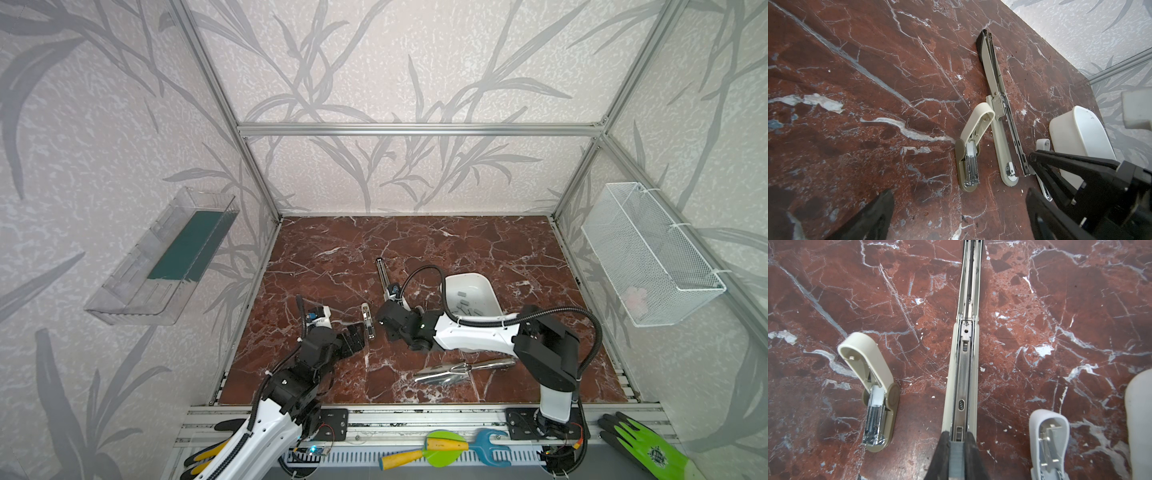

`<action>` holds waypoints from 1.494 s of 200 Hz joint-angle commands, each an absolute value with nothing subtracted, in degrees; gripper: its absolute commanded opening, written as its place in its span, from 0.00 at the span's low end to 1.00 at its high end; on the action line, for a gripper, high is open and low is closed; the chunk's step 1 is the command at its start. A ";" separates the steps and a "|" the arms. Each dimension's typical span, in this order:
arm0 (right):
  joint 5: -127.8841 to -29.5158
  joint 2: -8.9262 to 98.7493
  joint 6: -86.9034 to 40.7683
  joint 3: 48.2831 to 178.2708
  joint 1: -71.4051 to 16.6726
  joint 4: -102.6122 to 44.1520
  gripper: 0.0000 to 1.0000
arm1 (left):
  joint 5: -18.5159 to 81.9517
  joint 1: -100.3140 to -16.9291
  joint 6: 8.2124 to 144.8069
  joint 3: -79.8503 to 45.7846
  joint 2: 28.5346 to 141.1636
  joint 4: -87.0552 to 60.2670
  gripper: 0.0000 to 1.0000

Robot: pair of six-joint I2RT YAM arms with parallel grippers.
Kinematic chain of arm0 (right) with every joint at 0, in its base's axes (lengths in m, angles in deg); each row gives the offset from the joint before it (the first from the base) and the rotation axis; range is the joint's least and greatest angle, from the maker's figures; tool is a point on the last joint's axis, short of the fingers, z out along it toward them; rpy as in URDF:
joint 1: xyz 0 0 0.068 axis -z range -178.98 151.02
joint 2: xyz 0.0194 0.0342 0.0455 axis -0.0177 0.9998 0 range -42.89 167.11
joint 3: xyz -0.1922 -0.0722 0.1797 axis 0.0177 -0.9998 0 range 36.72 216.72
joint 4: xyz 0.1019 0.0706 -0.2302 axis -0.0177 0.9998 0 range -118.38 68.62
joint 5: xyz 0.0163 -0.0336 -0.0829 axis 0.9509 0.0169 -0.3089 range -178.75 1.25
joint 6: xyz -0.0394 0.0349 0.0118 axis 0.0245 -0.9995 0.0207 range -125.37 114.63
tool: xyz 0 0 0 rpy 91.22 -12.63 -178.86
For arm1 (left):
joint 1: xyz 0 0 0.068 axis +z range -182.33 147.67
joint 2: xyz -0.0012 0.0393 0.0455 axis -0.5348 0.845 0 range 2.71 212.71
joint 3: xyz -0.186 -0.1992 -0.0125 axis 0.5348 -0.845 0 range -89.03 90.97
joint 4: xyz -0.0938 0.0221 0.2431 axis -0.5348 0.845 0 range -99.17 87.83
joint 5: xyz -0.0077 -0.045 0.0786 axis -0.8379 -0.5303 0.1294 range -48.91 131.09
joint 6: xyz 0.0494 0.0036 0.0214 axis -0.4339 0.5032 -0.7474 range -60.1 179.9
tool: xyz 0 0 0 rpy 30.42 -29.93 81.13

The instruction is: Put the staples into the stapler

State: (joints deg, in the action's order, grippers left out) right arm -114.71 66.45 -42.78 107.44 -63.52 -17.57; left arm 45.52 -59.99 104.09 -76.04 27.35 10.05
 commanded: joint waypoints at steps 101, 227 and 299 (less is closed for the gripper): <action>-116.26 67.21 -42.23 108.27 -63.92 -18.10 0.07 | 46.27 -59.90 104.99 -76.37 27.32 9.81 0.99; -116.04 68.47 -42.22 109.04 -63.82 -18.10 0.07 | 46.27 -59.88 104.99 -76.38 27.31 9.81 0.99; -116.05 67.83 -40.15 109.85 -63.89 -17.57 0.06 | 46.30 -59.86 104.99 -76.45 27.26 9.81 0.99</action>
State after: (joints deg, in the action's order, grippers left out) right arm -115.28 67.78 -41.31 108.25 -63.52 -17.83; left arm 45.49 -59.99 104.09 -76.04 27.35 10.05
